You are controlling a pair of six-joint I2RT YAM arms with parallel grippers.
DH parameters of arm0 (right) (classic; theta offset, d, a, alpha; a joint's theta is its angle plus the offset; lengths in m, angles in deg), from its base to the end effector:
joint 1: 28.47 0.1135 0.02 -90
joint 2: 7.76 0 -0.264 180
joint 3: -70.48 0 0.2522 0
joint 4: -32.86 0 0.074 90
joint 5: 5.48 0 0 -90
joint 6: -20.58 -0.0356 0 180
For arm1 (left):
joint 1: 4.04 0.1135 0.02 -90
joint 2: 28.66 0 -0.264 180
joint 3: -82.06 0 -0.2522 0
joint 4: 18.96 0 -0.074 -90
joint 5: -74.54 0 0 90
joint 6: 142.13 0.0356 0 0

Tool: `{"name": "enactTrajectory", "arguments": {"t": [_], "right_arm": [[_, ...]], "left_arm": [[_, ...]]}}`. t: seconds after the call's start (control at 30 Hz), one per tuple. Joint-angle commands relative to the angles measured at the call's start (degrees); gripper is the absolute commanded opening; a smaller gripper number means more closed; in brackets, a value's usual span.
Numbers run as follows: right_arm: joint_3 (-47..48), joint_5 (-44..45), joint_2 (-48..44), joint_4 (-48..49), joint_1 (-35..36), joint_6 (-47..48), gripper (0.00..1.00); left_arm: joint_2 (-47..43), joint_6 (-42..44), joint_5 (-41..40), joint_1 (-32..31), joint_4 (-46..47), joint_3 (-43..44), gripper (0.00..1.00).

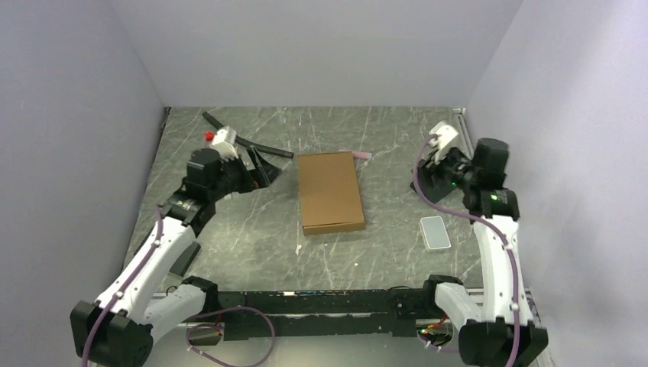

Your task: Fold the paper box

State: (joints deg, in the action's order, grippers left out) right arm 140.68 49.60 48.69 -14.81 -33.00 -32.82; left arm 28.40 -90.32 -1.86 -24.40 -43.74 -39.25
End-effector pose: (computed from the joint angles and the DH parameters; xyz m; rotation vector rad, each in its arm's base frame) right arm 0.2057 0.0041 0.3359 -0.8853 1.8524 0.2175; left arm 0.2112 -0.0873 0.2995 -0.1598 2.0691 -0.8829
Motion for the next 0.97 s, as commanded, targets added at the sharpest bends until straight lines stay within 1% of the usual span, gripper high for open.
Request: {"name": "enactTrajectory", "arguments": {"t": [0.0, 0.03, 0.07, 0.1, 0.17, 0.2, 0.33, 0.43, 0.57, 0.73, 0.83, 0.93], "right_arm": [[7.3, -9.1, -5.3, 1.3, -4.9, -11.3, 0.86], [8.3, -10.4, -5.8, 1.3, -5.1, -13.4, 0.95], [9.1, -10.9, -6.2, 1.6, -5.2, -16.5, 0.99], [9.8, -9.9, -6.3, 2.6, -5.2, -22.6, 0.99], [10.3, -3.9, -6.8, 5.1, -5.2, -33.5, 1.00], [11.3, -1.3, -6.8, 4.4, -5.2, -35.8, 1.00], [13.4, 5.5, -7.6, 2.4, -5.2, -39.0, 1.00], [14.4, 10.6, -8.4, 0.7, -5.2, -41.6, 1.00], [13.4, 13.1, -10.2, 0.9, -5.2, -43.3, 1.00], [12.7, 13.4, -10.5, 1.5, -5.3, -42.9, 1.00], [13.1, 13.3, -10.2, 1.8, -5.5, -41.9, 1.00], [12.9, 15.3, -10.6, 3.3, -5.6, -42.0, 1.00]], "left_arm": [[-2.9, 9.7, 5.4, 4.3, -11.6, 9.3, 0.99], [-3.1, 11.5, 5.7, 4.8, -13.8, 11.2, 0.99], [-3.2, 13.1, 5.5, 5.0, -16.3, 13.2, 0.99], [-3.2, 14.8, 4.9, 5.1, -18.5, 15.0, 0.99], [-3.9, 16.5, 4.7, 5.1, -21.6, 17.2, 1.00], [-4.6, 16.9, 5.0, 5.1, -22.4, 17.6, 1.00], [-7.3, 17.4, 5.5, 5.1, -23.4, 17.6, 0.99], [-8.9, 18.2, 4.4, 5.1, -24.4, 18.0, 0.99], [-10.3, 18.8, 2.7, 5.1, -25.0, 18.5, 1.00], [-11.1, 19.3, 2.9, 5.1, -25.0, 18.5, 0.99], [-11.8, 20.2, 1.3, 5.1, -24.3, 17.5, 0.99], [-12.2, 20.9, 0.7, 5.1, -23.3, 16.2, 1.00]]}}
